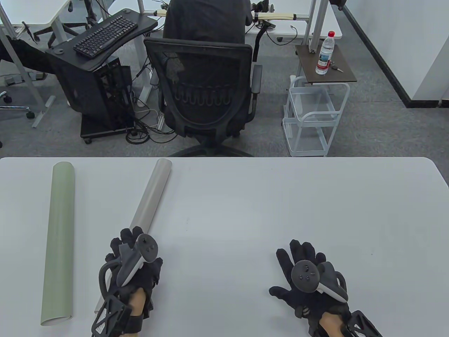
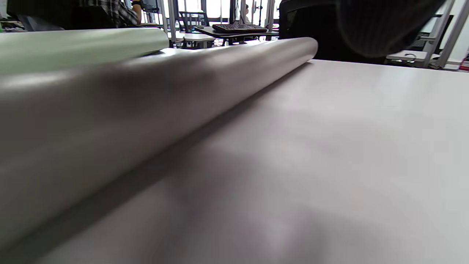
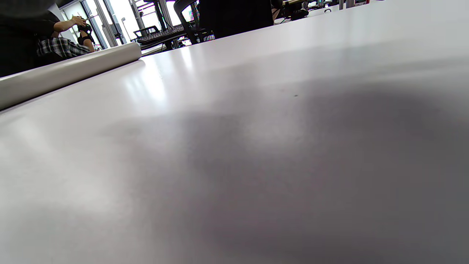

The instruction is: Unroll desk mats and stack together

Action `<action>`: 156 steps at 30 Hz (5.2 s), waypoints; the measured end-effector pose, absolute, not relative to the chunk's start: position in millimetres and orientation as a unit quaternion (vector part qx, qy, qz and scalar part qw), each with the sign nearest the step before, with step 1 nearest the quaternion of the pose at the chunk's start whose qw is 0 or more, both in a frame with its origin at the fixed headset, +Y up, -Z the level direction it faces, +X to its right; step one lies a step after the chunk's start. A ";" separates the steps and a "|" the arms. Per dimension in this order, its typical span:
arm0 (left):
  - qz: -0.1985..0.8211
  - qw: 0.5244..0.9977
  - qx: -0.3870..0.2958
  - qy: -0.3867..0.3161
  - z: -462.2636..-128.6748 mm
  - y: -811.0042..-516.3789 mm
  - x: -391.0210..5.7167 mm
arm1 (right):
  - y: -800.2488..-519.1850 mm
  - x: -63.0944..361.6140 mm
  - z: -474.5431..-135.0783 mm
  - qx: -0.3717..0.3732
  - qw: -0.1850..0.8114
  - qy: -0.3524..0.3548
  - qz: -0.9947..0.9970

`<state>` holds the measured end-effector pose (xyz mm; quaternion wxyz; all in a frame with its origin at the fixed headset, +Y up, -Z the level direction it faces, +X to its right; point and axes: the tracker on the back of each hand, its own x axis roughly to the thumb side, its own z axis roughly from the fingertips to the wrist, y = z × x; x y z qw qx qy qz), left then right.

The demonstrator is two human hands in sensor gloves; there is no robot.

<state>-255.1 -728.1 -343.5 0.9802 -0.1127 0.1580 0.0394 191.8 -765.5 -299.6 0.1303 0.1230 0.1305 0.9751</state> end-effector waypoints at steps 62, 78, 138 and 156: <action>0.765 0.588 -0.233 -0.119 -354.6 -760.7 -109.4 | -701.8 139.9 -317.9 0.189 0.531 0.156 0.812; 0.736 0.618 -0.222 -0.162 -355.8 -725.1 -128.4 | -745.6 60.8 -389.1 0.121 0.713 0.322 0.612; 0.669 0.725 -0.130 -0.100 -369.5 -712.0 -188.3 | -764.3 91.1 -364.6 0.242 0.864 0.317 0.308; 0.648 0.755 -0.078 -0.059 -371.2 -713.0 -204.8 | -769.1 94.1 -369.3 0.210 0.873 0.300 0.321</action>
